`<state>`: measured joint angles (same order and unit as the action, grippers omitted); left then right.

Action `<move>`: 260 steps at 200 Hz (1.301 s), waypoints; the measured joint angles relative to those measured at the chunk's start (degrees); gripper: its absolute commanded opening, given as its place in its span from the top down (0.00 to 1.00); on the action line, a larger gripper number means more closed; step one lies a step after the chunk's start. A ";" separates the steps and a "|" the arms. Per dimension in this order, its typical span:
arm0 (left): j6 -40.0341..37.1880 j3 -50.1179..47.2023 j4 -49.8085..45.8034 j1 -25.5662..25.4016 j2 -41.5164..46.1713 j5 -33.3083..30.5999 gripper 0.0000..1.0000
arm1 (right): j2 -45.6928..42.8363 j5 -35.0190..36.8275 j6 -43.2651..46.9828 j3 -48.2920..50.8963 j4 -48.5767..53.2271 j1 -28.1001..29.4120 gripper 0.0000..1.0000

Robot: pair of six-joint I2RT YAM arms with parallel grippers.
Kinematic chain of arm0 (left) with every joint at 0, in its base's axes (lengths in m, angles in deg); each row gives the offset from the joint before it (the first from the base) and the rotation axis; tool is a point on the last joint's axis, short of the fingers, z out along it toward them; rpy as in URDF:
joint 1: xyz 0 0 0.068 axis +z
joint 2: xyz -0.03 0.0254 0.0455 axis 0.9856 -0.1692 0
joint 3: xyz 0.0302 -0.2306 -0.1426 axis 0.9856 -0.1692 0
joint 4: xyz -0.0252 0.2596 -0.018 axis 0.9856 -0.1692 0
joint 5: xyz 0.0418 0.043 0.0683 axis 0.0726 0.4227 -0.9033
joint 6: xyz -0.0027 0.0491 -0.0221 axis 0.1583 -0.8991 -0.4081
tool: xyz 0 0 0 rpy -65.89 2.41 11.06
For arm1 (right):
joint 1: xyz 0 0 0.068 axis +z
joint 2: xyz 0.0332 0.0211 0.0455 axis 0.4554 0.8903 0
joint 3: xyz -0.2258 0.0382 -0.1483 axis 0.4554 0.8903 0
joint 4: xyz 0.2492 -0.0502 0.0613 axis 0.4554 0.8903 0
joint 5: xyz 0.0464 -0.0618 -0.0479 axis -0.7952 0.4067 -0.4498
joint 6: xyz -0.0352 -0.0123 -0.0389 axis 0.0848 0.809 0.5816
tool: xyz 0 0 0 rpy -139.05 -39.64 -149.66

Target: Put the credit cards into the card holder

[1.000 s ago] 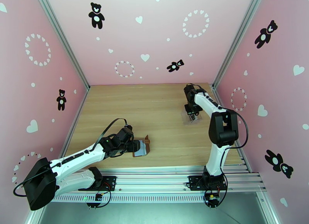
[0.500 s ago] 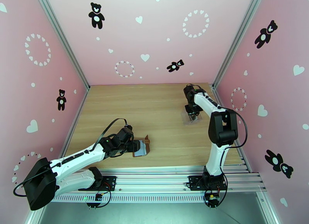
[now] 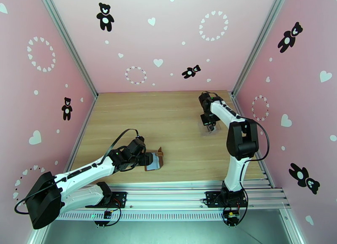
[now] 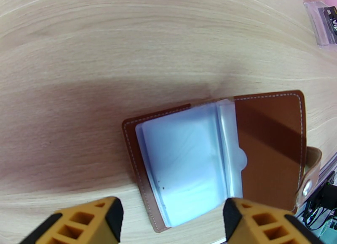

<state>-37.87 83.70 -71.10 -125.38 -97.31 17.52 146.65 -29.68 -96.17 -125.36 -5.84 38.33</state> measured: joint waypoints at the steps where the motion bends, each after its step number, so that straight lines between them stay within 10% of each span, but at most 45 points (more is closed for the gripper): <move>1: 0.00 0.00 0.00 0.00 0.00 0.00 0.32 | 0.00 -0.02 0.02 -0.02 -0.02 0.00 1.00; 170: 0.61 0.00 -0.04 0.00 1.60 0.00 0.33 | -14.75 -9.86 -0.66 3.15 -0.70 -0.22 1.00; 260: -4.20 5.05 4.26 -0.02 18.45 5.77 0.36 | -42.16 -44.78 -8.52 19.45 -20.65 5.95 1.00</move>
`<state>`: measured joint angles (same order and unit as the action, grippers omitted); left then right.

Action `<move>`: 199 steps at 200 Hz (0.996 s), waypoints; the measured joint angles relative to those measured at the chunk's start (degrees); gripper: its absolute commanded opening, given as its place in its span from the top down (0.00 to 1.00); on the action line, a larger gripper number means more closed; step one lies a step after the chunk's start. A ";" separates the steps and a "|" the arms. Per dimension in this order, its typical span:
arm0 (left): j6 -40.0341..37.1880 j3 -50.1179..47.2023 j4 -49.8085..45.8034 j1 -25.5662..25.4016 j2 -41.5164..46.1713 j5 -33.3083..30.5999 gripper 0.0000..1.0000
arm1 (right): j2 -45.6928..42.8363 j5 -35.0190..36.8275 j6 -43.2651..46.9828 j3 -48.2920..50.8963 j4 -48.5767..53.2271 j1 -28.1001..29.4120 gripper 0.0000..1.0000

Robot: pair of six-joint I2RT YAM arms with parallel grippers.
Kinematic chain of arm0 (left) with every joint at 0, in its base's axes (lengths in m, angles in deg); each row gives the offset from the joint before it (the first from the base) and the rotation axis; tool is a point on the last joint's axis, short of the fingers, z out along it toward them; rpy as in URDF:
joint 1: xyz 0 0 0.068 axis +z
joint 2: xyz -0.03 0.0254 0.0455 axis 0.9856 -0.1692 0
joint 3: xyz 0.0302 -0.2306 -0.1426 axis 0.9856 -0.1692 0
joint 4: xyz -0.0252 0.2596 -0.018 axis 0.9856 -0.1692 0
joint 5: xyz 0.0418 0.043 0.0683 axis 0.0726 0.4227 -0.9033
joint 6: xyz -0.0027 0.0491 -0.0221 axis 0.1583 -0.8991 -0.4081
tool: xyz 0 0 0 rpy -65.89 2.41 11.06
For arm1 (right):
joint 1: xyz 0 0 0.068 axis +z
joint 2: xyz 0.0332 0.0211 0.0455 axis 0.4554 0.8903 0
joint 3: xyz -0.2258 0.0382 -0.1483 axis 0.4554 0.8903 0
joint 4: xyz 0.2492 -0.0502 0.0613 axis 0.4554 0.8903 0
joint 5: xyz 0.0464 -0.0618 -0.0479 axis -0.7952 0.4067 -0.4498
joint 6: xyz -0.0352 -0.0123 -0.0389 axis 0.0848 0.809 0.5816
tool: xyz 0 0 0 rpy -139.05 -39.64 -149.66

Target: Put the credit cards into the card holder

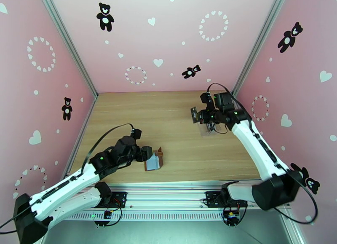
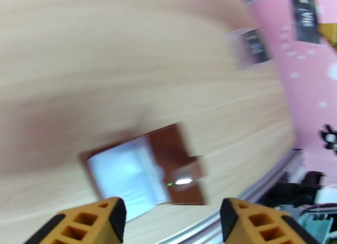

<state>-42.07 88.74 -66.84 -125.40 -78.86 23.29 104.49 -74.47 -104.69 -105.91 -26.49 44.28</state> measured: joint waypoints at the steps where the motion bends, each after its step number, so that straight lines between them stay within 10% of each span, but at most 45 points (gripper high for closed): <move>1: -0.02 0.02 0.17 0.00 0.13 0.15 0.36 | -0.24 -0.31 -0.15 0.17 -0.26 0.13 1.00; 124: -1.40 0.70 24.68 -2.71 2.69 19.96 0.40 | -15.32 -20.74 -19.63 17.92 -30.49 17.81 1.00; 199: -0.35 0.70 28.52 -4.57 2.40 19.78 0.69 | -15.54 -22.75 -22.60 20.31 -35.82 20.87 1.00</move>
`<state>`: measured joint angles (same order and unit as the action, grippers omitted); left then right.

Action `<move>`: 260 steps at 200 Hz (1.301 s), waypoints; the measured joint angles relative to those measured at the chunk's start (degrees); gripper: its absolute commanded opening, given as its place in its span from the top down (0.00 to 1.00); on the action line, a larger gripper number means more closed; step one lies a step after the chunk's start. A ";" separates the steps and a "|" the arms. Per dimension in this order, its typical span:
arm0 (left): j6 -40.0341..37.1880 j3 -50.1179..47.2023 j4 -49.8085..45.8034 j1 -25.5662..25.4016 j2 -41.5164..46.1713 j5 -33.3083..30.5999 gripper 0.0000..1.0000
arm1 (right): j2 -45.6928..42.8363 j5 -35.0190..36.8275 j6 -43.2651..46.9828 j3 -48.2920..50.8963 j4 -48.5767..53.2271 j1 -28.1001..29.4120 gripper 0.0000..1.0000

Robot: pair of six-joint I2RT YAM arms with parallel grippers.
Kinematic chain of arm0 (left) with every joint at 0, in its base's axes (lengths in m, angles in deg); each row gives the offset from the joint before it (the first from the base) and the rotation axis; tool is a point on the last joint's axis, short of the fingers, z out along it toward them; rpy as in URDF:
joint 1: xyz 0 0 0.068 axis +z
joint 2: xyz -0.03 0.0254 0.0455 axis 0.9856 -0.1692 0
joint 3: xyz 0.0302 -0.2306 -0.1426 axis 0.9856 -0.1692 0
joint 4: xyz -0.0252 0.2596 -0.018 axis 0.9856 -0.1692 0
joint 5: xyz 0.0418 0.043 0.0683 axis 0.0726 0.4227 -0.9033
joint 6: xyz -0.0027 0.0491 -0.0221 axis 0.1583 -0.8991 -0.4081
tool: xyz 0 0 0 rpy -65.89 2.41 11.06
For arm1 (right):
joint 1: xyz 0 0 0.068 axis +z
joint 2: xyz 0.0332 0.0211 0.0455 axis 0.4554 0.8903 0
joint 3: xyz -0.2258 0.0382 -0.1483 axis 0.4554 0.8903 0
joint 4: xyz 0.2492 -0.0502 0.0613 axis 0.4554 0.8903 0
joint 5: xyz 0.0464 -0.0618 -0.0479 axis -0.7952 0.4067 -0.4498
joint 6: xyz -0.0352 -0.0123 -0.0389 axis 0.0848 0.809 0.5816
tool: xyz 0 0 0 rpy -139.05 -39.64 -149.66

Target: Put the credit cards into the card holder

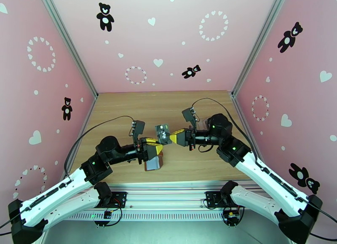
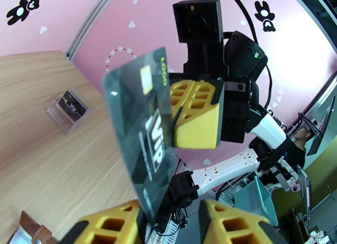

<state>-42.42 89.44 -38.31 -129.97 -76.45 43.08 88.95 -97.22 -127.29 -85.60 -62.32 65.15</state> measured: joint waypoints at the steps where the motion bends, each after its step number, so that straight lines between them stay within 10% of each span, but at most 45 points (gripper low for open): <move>1: 0.07 0.00 0.00 0.00 0.00 -0.02 0.70 | 0.00 0.00 -0.04 0.04 0.00 0.02 1.00; 27: 0.28 0.00 0.42 0.00 0.02 -0.22 1.00 | -0.31 0.09 -0.02 0.44 -0.15 0.96 1.00; 79: 0.72 0.00 0.59 -0.76 0.02 0.61 1.00 | -2.08 0.11 3.02 0.44 1.36 2.32 0.76; 260: 1.53 0.00 -1.55 -2.19 0.37 7.48 1.00 | -4.33 0.74 9.27 -0.66 7.34 6.47 0.81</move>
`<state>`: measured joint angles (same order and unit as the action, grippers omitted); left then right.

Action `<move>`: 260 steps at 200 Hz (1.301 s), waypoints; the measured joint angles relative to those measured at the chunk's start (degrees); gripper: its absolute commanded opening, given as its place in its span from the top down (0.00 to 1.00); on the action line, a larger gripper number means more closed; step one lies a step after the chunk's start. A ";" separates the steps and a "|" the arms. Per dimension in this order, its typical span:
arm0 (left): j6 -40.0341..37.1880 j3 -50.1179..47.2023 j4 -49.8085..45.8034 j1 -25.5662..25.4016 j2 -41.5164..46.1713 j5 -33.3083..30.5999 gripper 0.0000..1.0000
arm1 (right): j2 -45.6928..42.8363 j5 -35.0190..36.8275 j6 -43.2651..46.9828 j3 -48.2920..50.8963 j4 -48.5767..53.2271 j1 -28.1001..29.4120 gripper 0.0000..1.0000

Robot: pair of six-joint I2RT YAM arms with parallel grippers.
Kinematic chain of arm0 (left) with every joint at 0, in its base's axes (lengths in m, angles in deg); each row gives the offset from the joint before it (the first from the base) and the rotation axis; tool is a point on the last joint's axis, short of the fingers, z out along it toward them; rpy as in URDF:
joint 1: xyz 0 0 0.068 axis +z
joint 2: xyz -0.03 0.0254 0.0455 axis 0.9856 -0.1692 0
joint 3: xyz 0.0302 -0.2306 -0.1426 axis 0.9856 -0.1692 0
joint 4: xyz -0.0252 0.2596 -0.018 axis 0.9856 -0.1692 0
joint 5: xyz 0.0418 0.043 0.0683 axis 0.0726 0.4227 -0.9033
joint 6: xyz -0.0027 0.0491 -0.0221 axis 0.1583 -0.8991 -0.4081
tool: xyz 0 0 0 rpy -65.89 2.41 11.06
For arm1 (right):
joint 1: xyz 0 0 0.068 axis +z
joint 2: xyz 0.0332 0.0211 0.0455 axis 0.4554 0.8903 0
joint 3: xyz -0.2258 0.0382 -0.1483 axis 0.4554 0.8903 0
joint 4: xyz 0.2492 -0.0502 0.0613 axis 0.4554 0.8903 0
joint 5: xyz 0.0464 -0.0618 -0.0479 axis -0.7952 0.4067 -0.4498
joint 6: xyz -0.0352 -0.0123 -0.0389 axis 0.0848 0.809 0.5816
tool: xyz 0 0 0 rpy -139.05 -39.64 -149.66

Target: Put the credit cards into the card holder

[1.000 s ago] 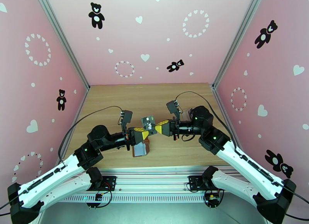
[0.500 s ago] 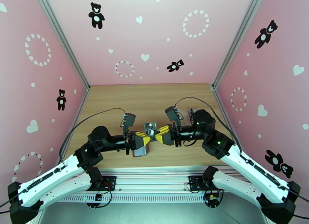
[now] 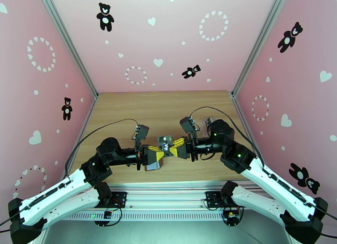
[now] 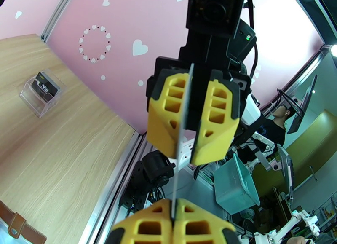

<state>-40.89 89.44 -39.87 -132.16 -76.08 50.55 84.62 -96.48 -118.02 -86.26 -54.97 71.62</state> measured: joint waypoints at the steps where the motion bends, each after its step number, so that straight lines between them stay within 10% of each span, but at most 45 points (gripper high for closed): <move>1: 0.00 0.00 0.00 0.00 0.00 0.00 1.00 | 0.00 0.00 0.00 0.00 -0.02 0.00 0.81; 97: 0.00 -0.33 -0.35 0.00 0.07 0.17 1.00 | 0.04 1.31 0.59 -0.96 1.75 0.04 1.00; 122: -0.46 -0.39 -2.84 -0.02 0.55 -1.73 0.35 | 0.42 2.21 0.26 -1.22 2.49 0.24 1.00; 139: -0.52 -0.42 -9.18 -0.07 2.34 -8.31 0.18 | 0.96 3.39 0.50 -2.03 3.10 0.24 1.00; 195: 9.18 -2.73 -32.70 1.92 14.67 -38.34 0.29 | 10.27 13.64 0.26 -2.91 11.15 0.52 1.00; 260: 18.23 -15.21 -36.81 4.61 4.94 -39.65 0.64 | 27.69 21.35 -2.89 -5.64 15.45 7.23 1.00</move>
<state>-22.66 74.23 -76.67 -127.55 -71.14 10.90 112.31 -75.13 -120.91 -91.90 -39.52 78.86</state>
